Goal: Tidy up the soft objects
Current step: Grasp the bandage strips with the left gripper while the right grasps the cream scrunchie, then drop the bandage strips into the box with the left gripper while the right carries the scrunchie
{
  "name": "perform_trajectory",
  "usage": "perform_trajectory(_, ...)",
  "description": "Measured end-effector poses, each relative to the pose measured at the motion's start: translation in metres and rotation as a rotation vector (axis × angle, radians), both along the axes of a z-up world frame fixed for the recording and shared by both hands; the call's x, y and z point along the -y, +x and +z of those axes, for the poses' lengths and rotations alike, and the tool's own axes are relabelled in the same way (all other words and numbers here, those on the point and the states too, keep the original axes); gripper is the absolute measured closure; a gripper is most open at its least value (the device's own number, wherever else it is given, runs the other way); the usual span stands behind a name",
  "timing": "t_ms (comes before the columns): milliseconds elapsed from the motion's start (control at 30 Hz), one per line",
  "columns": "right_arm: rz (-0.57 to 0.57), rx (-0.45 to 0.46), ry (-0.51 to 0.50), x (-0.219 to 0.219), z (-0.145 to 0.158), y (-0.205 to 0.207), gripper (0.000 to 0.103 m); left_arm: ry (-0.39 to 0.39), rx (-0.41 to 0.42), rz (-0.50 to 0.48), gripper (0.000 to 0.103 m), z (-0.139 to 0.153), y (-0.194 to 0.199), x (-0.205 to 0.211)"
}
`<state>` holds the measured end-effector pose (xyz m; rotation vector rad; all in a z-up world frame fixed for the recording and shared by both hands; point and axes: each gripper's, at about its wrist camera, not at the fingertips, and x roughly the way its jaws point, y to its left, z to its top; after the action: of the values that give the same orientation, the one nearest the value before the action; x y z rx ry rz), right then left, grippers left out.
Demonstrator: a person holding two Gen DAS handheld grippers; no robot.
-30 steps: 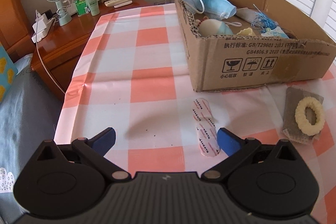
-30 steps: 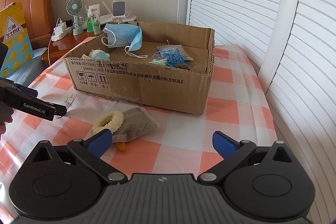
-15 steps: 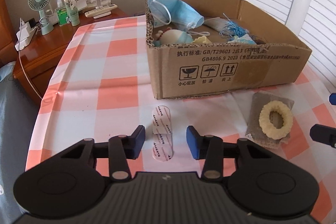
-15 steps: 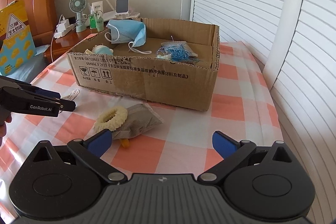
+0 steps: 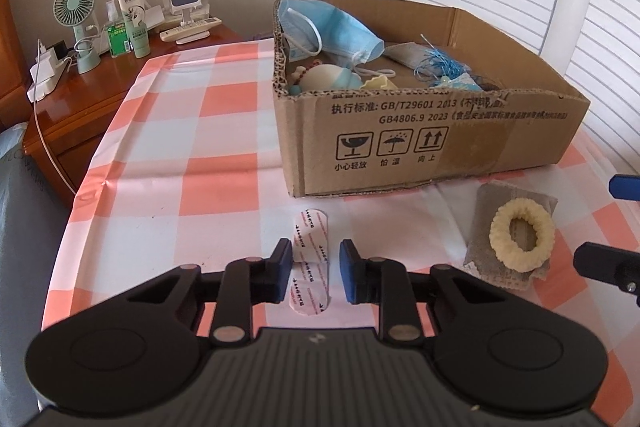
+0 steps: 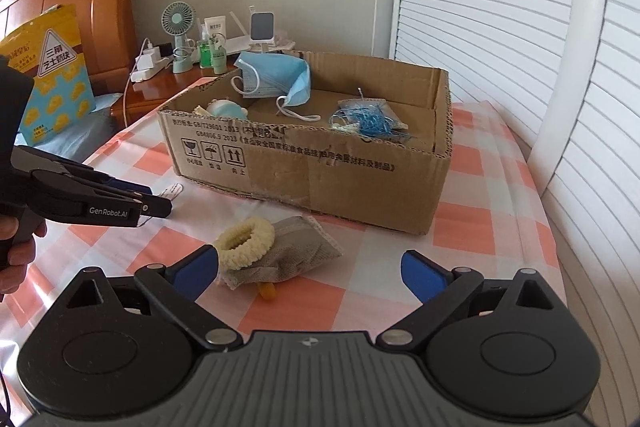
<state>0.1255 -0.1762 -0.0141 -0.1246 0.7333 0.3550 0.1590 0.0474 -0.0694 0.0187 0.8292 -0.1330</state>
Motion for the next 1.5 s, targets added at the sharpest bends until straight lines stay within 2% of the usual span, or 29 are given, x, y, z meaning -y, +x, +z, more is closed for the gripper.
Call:
perform_trajectory(267, 0.157, 0.019, -0.078, -0.037, -0.009, 0.007, 0.022, -0.004, 0.010, 0.003, 0.079, -0.001, -0.001, 0.000)
perform_trajectory(533, 0.195, 0.029, -0.139, -0.057, -0.018, 0.016, 0.039, -0.012, 0.017, 0.029, 0.079, -0.001, -0.003, 0.000)
perform_trajectory(633, 0.197, 0.018, -0.135, -0.057, -0.019, 0.018, 0.052, -0.019, 0.017, 0.039, 0.079, -0.001, -0.003, 0.000)
perform_trajectory(733, 0.197, 0.016, -0.146, -0.057, -0.021, 0.018, 0.054, -0.042, 0.016, 0.051, 0.079, -0.001, -0.003, -0.003)
perform_trajectory(967, 0.203, 0.019, -0.145, -0.057, -0.020, 0.019, 0.057, -0.036, 0.011, 0.038, 0.088, 0.000, -0.002, -0.006)
perform_trajectory(1233, 0.202, 0.025, -0.133, -0.055, -0.014, 0.018, 0.057, -0.020, 0.007, 0.008, 0.088, 0.005, -0.004, -0.006)
perform_trajectory(1500, 0.198, 0.035, -0.126, -0.050, -0.005, 0.012, 0.057, -0.034, -0.009, -0.073, 0.088, 0.021, -0.012, -0.009)
